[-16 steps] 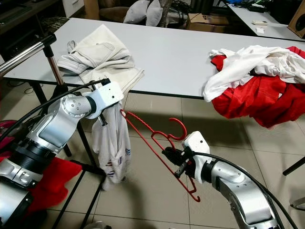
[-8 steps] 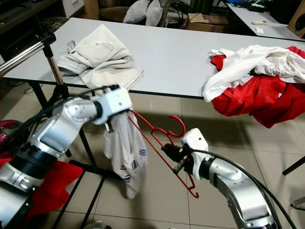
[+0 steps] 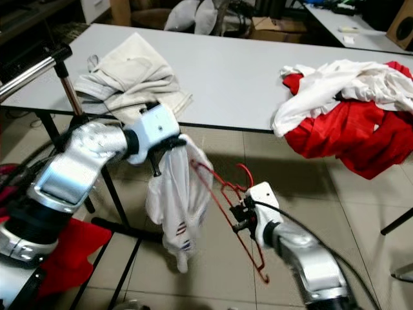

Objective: Hang hanger

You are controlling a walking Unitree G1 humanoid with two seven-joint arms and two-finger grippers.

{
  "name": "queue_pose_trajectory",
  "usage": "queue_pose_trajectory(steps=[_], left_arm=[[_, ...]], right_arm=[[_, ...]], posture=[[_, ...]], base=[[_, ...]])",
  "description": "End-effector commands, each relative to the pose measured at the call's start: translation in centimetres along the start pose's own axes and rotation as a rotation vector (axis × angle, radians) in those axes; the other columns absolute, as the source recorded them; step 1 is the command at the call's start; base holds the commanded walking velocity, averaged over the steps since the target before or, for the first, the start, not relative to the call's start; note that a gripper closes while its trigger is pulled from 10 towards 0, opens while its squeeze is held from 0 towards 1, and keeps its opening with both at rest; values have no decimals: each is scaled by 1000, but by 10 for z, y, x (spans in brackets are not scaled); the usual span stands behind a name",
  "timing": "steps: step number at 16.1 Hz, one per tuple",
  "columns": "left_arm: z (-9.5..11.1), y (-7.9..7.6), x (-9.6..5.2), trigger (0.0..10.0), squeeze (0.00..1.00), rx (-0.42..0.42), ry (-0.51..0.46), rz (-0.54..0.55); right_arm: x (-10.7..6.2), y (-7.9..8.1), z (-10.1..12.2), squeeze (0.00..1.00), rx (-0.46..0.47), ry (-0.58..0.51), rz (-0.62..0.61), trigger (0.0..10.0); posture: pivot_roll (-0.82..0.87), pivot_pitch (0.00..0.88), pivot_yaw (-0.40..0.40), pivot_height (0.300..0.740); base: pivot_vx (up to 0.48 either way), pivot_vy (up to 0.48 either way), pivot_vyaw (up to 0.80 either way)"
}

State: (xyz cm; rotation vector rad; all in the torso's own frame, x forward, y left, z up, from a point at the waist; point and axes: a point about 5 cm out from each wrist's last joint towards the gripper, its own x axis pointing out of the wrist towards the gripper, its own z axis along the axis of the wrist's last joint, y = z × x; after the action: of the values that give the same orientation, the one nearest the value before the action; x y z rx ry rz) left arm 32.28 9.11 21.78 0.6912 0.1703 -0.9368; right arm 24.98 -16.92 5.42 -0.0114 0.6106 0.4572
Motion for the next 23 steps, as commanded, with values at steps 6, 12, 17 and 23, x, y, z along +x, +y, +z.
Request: queue_pose_trajectory(steps=[6,12,17,23], left_arm=[[-21,-2,-2,0,0,51,99,36],[-29,-15,-3,0,0,73,90,-84],[-24,0,-12,0,0,16,35,-16],[-25,2,-15,0,0,13,36,-13]], right_arm=[[-6,-10,33,0,214,-225,-138,10000],[-9,-17,33,0,468,-263,-175,10000],[-21,2,15,0,-122,26,-14,10000],[-29,4,22,0,-78,9,52,10000]], posture=[[9,0,-40,740],[-12,0,-2,740],[-11,0,-5,740],[-4,0,-5,740]], base=[[0,0,0],[0,0,0],[0,0,0],[0,0,0]])
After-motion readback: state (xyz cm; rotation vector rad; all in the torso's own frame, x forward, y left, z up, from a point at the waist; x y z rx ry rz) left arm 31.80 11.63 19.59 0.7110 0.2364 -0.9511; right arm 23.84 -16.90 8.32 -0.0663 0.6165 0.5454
